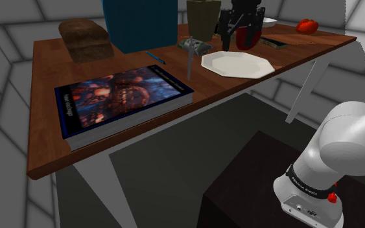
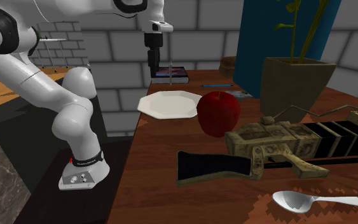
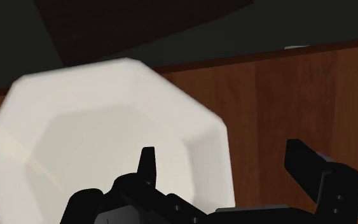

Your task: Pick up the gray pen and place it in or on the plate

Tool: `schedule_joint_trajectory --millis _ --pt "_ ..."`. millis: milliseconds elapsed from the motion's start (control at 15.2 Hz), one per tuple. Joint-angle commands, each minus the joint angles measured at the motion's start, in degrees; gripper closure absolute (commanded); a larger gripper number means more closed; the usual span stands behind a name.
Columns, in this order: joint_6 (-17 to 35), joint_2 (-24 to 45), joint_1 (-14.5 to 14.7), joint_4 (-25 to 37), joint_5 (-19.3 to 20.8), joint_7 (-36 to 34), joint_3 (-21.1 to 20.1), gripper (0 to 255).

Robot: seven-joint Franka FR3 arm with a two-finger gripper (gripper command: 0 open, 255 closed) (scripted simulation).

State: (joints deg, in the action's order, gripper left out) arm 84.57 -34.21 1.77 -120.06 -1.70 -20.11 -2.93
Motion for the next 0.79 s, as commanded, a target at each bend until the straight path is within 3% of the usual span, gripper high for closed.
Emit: schedule_joint_trajectory --millis 0,594,726 --pt "-1.0 3.6 0.1 4.5 -1.5 -4.1 -2.0 0" --pt "-7.1 21.0 0.5 28.0 -4.5 -20.8 -9.0 0" --pt "-6.8 21.8 0.6 28.4 -4.6 -21.8 -9.3 0"
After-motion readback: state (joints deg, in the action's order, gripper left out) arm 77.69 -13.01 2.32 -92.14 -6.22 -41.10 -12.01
